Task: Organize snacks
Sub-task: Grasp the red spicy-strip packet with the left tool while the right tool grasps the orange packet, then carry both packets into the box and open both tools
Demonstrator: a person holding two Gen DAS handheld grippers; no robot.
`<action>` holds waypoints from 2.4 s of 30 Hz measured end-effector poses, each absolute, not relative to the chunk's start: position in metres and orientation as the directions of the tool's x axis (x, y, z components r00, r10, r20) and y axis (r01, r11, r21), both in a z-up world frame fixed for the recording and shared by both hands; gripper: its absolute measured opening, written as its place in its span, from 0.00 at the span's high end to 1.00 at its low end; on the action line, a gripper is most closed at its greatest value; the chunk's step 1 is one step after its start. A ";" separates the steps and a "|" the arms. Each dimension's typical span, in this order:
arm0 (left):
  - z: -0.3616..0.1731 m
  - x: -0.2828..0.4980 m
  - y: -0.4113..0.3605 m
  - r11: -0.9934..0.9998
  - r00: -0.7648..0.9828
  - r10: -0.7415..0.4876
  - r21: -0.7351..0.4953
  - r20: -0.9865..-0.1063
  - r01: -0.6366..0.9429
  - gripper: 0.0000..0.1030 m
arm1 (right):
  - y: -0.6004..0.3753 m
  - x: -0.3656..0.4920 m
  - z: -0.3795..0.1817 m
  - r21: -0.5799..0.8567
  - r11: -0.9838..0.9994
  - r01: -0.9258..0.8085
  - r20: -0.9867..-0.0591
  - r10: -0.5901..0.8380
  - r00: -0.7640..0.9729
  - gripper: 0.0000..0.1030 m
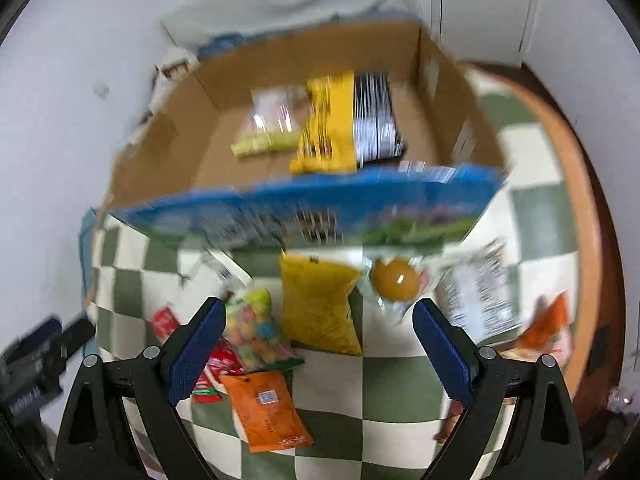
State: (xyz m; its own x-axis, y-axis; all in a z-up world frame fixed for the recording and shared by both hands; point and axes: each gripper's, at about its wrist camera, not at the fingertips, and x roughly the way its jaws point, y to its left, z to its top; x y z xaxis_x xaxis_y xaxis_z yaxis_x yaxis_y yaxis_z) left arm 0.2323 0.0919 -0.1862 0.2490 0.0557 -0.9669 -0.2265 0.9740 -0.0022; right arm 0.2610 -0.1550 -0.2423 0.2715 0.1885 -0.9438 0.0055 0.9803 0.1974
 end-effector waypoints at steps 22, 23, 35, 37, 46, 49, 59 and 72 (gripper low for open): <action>-0.320 0.186 0.091 0.983 -0.008 -0.001 0.000 -1.000 -0.182 0.50 | -0.066 0.166 -0.370 0.288 0.941 -0.180 -0.958 0.284 -0.051 0.34; -0.323 0.177 0.091 0.985 -0.020 0.001 0.004 -1.000 -0.170 0.50 | -0.065 0.161 -0.371 0.284 0.941 -0.183 -0.959 0.276 -0.069 0.35; -0.340 0.146 0.104 0.967 -0.025 -0.061 -0.053 -0.998 -0.251 0.50 | -0.058 0.133 -0.382 0.262 0.949 -0.173 -0.962 0.243 -0.126 0.31; -0.340 0.146 0.116 0.966 -0.014 -0.059 -0.053 -0.998 -0.254 0.53 | -0.055 0.129 -0.384 0.250 0.951 -0.181 -0.965 0.231 -0.119 0.31; -0.310 0.141 0.110 0.980 0.036 -0.032 -0.038 -0.999 -0.196 0.57 | -0.067 0.118 -0.366 0.258 0.955 -0.148 -0.966 0.255 -0.036 0.45; -0.295 0.145 0.097 0.987 0.066 -0.026 -0.036 -0.998 -0.156 0.57 | -0.078 0.120 -0.350 0.279 0.950 -0.141 -0.960 0.280 -0.010 0.46; -0.180 0.182 0.054 0.988 0.244 -0.148 -0.154 -0.958 -0.004 0.57 | -0.143 0.159 -0.231 0.377 0.918 -0.120 -0.897 0.394 0.198 0.46; -0.085 0.378 -0.008 0.985 0.319 -0.144 -0.103 -0.937 0.141 0.57 | -0.171 0.331 -0.129 0.348 0.933 -0.091 -0.831 0.352 0.431 0.46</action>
State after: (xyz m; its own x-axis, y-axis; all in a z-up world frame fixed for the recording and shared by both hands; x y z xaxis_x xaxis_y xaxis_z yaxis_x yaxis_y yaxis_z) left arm 0.3782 -0.0084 -0.0848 0.3194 -0.1438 -0.9366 0.1410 0.9846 -0.1031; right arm 0.3306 -0.1710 -0.1292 0.4310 0.3521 -0.8308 -0.0914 0.9330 0.3480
